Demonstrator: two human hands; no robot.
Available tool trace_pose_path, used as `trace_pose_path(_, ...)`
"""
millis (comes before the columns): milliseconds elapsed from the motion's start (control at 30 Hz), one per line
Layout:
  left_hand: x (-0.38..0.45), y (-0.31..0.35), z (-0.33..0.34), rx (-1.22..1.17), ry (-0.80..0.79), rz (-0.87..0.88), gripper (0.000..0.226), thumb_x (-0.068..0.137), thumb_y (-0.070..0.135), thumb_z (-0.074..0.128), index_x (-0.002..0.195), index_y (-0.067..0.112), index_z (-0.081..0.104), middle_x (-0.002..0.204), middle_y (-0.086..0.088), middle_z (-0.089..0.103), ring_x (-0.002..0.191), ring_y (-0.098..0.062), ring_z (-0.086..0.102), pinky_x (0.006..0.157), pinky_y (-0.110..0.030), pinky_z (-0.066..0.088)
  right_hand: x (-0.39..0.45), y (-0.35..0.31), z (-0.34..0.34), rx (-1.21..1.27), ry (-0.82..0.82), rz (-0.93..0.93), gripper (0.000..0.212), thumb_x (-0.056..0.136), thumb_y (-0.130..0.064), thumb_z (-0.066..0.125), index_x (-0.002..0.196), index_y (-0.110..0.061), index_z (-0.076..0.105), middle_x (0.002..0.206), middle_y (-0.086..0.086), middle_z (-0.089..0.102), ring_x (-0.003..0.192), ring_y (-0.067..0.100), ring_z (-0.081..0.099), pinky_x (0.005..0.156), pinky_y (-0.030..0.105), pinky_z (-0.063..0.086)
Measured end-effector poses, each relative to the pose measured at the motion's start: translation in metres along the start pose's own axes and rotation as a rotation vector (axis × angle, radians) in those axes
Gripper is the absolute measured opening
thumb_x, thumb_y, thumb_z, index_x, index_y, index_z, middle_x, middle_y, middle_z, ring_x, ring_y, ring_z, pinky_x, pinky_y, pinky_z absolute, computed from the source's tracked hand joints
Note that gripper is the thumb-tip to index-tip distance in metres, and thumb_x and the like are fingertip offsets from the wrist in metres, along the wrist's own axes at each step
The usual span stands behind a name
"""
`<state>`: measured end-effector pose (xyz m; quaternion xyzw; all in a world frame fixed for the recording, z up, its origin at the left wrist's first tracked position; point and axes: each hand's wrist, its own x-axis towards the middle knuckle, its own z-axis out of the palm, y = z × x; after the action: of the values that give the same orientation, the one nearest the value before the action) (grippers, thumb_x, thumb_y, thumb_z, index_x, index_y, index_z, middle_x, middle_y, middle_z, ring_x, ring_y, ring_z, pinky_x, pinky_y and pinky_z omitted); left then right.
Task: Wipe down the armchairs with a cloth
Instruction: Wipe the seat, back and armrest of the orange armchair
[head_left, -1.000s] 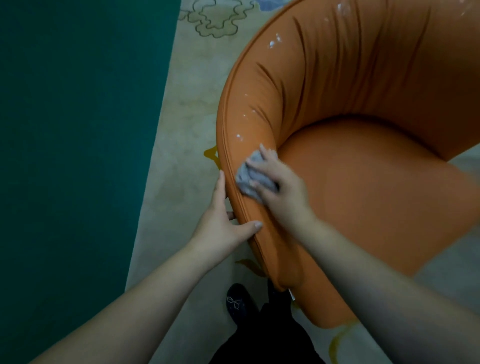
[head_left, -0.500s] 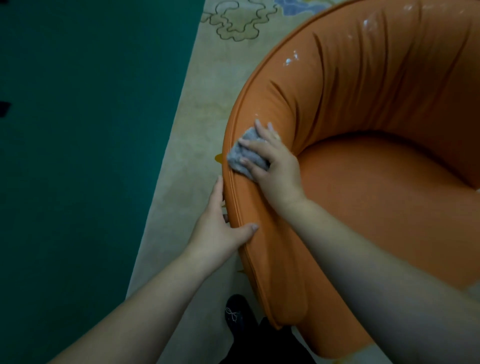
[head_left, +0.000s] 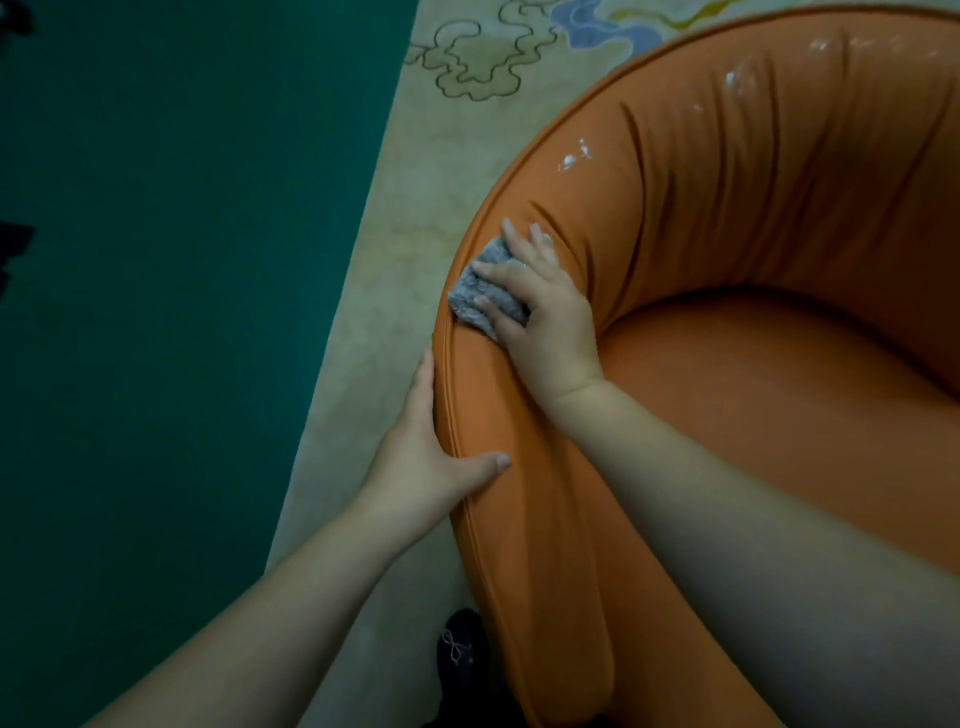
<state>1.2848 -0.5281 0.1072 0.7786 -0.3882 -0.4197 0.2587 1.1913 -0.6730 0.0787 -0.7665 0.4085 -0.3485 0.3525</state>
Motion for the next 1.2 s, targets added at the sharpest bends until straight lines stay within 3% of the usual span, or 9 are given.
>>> trace_pose_path(100, 0.013, 0.006, -0.006, 0.013, -0.009, 0.014, 0.126, 0.064, 0.033, 0.087, 0.152, 0.038, -0.002, 0.156, 0.011, 0.023, 0.138, -0.008, 0.03, 0.111, -0.036, 0.036, -0.046, 0.009, -0.006, 0.013, 0.0, 0.007, 0.026, 0.084, -0.009, 0.069, 0.109, -0.006, 0.069, 0.14, 0.015, 0.047, 0.138, 0.035, 0.033, 0.115, 0.041, 0.026)
trace_pose_path(200, 0.026, 0.011, -0.013, 0.057, -0.04, 0.052, 0.128, 0.063, 0.034, 0.088, 0.152, 0.039, -0.004, 0.156, 0.013, 0.022, 0.139, -0.005, 0.029, 0.113, -0.031, 0.032, -0.073, 0.013, -0.007, -0.043, 0.053, 0.018, 0.024, 0.083, -0.009, 0.069, 0.107, -0.007, 0.071, 0.137, 0.014, 0.05, 0.136, 0.035, 0.035, 0.112, 0.046, 0.032)
trace_pose_path(367, 0.052, 0.018, -0.021, 0.087, -0.089, 0.108, 0.131, 0.062, 0.037, 0.088, 0.152, 0.036, -0.008, 0.156, 0.011, 0.021, 0.134, -0.004, 0.031, 0.106, -0.024, 0.033, -0.017, 0.015, -0.003, -0.104, 0.072, -0.077, 0.022, 0.083, -0.009, 0.07, 0.104, -0.005, 0.072, 0.137, 0.021, 0.048, 0.134, 0.043, 0.034, 0.112, 0.045, 0.031)
trace_pose_path(500, 0.076, 0.025, -0.028, 0.104, -0.146, 0.146, 0.129, 0.064, 0.042, 0.085, 0.15, 0.04, -0.012, 0.155, 0.01, 0.022, 0.133, -0.011, 0.036, 0.101, -0.025, 0.037, 0.053, 0.017, -0.007, -0.066, 0.276, 0.148, 0.022, 0.082, -0.01, 0.069, 0.104, -0.009, 0.072, 0.146, 0.017, 0.039, 0.141, 0.04, 0.024, 0.112, 0.02, 0.016)
trace_pose_path(567, 0.089, 0.028, -0.034, 0.116, -0.186, 0.177, 0.13, 0.064, 0.044, 0.085, 0.149, 0.041, -0.013, 0.155, 0.01, 0.02, 0.134, -0.012, 0.036, 0.106, -0.031, 0.038, 0.063, 0.018, -0.004, -0.003, 0.348, 0.235, 0.025, 0.083, -0.01, 0.068, 0.108, -0.011, 0.07, 0.148, 0.014, 0.038, 0.143, 0.033, 0.023, 0.111, 0.013, 0.014)
trace_pose_path(733, 0.124, 0.041, -0.047, 0.166, -0.29, 0.284, 0.128, 0.064, 0.043, 0.085, 0.152, 0.035, -0.008, 0.158, 0.01, 0.017, 0.14, -0.008, 0.029, 0.112, -0.036, 0.034, -0.002, 0.013, 0.012, 0.132, 0.43, 0.376, 0.031, 0.087, -0.007, 0.065, 0.114, -0.022, 0.065, 0.143, 0.006, 0.046, 0.138, 0.018, 0.036, 0.113, 0.026, 0.029)
trace_pose_path(1000, 0.17, 0.065, -0.046, 0.229, -0.309, 0.356, 0.127, 0.063, 0.049, 0.083, 0.153, 0.032, -0.005, 0.16, 0.008, 0.014, 0.141, -0.014, 0.027, 0.113, -0.035, 0.03, -0.004, 0.008, 0.017, 0.249, 0.612, 0.621, 0.033, 0.087, -0.005, 0.064, 0.094, -0.037, 0.065, 0.116, -0.011, 0.059, 0.108, -0.003, 0.055, 0.094, 0.006, 0.039)
trace_pose_path(1100, 0.191, 0.08, -0.042, 0.227, -0.272, 0.333, 0.123, 0.064, 0.052, 0.081, 0.153, 0.028, 0.001, 0.158, 0.005, 0.021, 0.139, -0.016, 0.031, 0.104, -0.025, 0.029, 0.0, 0.016, 0.012, 0.371, 0.694, 0.73, 0.026, 0.088, -0.012, 0.064, 0.096, -0.036, 0.067, 0.107, -0.019, 0.064, 0.1, -0.005, 0.061, 0.088, 0.009, 0.046)
trace_pose_path(1200, 0.216, 0.105, -0.026, 0.211, -0.225, 0.25, 0.119, 0.062, 0.05, 0.084, 0.153, 0.019, 0.013, 0.151, -0.003, 0.036, 0.133, -0.022, 0.041, 0.107, -0.032, 0.036, 0.023, 0.026, -0.003, 0.378, 0.823, 0.727, 0.021, 0.088, -0.014, 0.065, 0.103, -0.029, 0.068, 0.11, -0.011, 0.067, 0.103, -0.001, 0.061, 0.093, 0.017, 0.047)
